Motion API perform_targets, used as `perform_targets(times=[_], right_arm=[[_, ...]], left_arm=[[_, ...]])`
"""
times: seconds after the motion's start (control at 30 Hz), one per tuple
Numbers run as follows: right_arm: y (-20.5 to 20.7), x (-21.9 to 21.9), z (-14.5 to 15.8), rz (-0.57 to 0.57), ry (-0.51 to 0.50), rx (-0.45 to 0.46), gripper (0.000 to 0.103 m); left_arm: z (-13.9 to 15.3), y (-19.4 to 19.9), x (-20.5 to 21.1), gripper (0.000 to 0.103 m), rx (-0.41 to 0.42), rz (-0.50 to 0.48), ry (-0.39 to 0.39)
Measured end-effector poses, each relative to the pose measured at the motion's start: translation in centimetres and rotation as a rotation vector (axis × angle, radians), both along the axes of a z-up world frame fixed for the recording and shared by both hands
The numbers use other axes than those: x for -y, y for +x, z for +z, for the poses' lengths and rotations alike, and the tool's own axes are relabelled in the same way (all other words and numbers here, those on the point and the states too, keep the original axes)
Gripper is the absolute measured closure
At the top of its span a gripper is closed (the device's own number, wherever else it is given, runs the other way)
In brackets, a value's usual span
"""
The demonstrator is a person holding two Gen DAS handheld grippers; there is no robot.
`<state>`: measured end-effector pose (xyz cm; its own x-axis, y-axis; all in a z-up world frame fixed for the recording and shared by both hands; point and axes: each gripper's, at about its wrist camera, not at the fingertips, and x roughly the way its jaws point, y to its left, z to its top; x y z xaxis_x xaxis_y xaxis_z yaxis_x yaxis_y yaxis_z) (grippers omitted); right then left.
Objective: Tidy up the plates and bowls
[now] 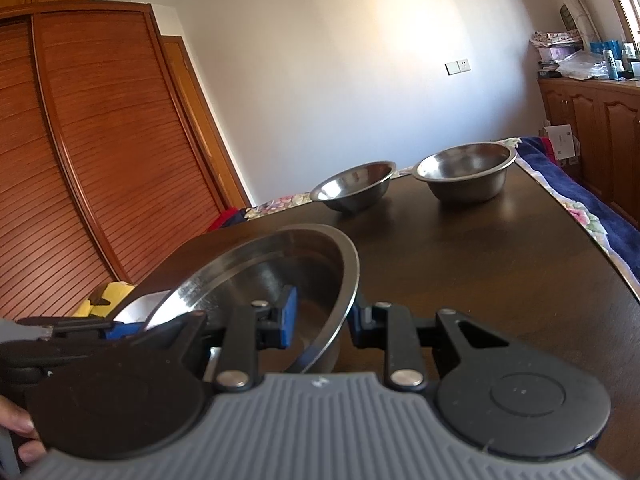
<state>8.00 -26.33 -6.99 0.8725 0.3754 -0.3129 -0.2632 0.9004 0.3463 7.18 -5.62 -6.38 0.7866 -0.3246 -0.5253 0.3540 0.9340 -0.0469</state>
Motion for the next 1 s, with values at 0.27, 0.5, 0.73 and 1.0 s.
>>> perform_targets(times=[0.27, 0.5, 0.73, 1.0], right_arm=[[-0.22, -0.24, -0.18, 0.003, -0.004, -0.008, 0.074], [-0.12, -0.34, -0.28, 0.003, -0.009, -0.019, 0.074], [0.04, -0.37, -0.52, 0.010, -0.011, -0.029, 0.073], [0.06, -0.35, -0.25, 0.008, -0.026, -0.026, 0.073]], left_arm=[[-0.46, -0.02, -0.14, 0.068, -0.014, 0.004, -0.003], [-0.49, 0.07, -0.27, 0.067, -0.019, 0.004, -0.012], [-0.55, 0.19, -0.40, 0.065, -0.014, 0.005, -0.012], [-0.44, 0.28, -0.32, 0.054, -0.021, -0.005, -0.011]])
